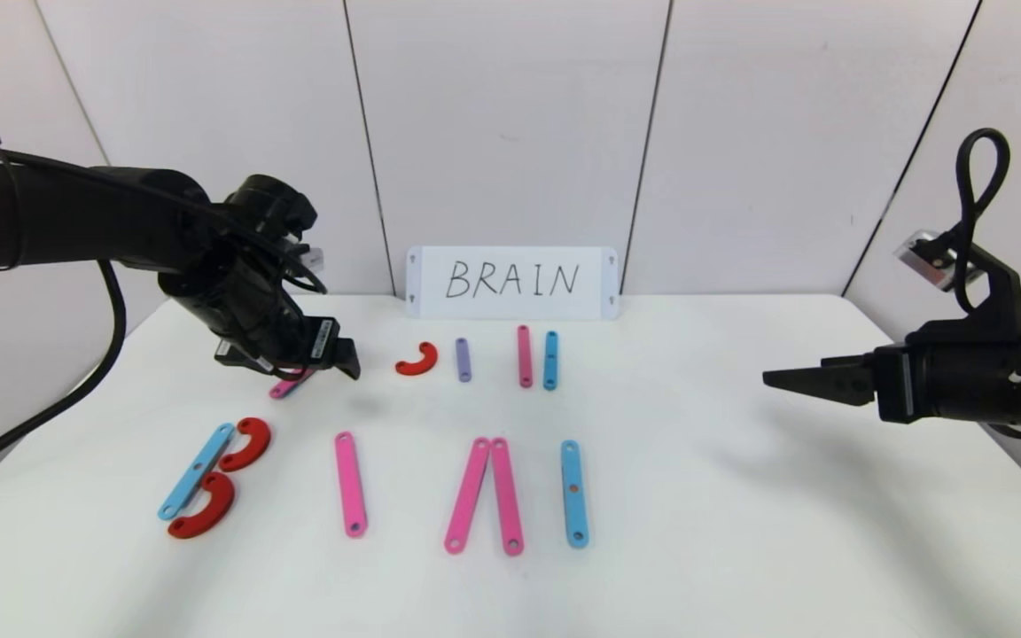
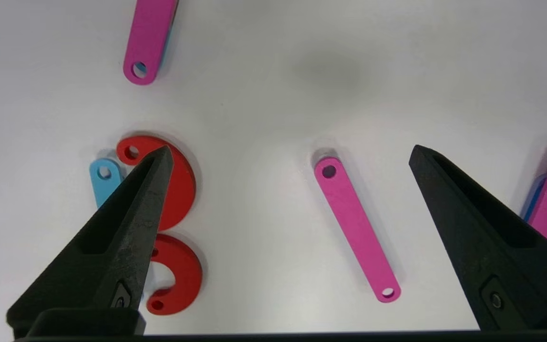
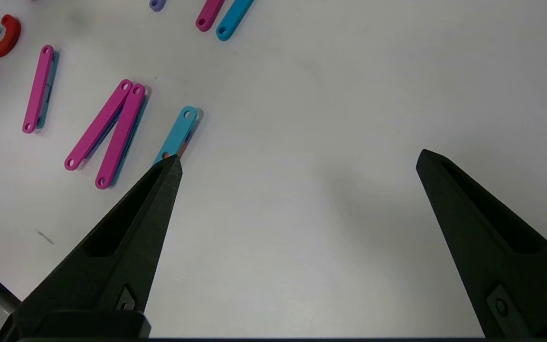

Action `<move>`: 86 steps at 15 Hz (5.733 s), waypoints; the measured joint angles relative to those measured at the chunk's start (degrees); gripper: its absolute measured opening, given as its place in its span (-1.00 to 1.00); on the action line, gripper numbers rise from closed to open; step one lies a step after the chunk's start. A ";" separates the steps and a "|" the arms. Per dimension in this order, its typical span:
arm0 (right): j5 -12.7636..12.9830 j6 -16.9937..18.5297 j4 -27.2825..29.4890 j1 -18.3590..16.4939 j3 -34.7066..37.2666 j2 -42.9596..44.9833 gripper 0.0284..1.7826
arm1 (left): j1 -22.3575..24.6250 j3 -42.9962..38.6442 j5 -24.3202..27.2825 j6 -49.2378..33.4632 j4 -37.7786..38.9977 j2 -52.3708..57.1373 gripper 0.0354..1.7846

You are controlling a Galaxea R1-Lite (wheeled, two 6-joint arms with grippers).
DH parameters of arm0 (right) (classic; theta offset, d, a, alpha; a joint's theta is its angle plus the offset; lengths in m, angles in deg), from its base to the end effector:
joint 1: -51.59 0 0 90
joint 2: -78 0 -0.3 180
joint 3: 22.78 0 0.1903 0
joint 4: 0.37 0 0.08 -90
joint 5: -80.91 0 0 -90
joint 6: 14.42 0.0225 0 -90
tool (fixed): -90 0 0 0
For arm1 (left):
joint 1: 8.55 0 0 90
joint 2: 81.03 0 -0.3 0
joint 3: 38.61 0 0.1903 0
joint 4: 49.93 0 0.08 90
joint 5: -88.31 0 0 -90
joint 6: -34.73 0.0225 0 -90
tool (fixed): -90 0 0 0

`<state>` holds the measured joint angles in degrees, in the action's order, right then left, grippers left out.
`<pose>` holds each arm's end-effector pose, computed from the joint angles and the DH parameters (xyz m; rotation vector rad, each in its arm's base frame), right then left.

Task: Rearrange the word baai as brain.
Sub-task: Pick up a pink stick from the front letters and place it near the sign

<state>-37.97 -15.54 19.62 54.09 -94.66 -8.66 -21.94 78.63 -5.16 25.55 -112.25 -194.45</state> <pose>0.2477 0.0217 0.1941 0.1217 0.5928 0.5363 0.3531 -0.0827 0.2006 0.0039 1.0195 -0.0763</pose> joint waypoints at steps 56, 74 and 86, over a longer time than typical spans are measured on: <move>-0.20 -0.28 -0.01 0.30 1.51 -0.41 0.94 | -11.52 -6.62 7.57 0.54 19.96 3.36 -0.70; -0.72 -0.28 -2.88 1.00 4.46 2.46 0.94 | -20.44 7.88 22.43 2.49 46.00 -19.24 -0.70; -0.46 0.00 -13.02 2.21 8.85 1.77 0.94 | -22.87 9.84 21.93 3.25 46.36 -24.61 -0.70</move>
<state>-38.44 -15.54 6.60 56.29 -85.81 -6.89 -44.81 88.47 16.77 28.81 -65.88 -219.06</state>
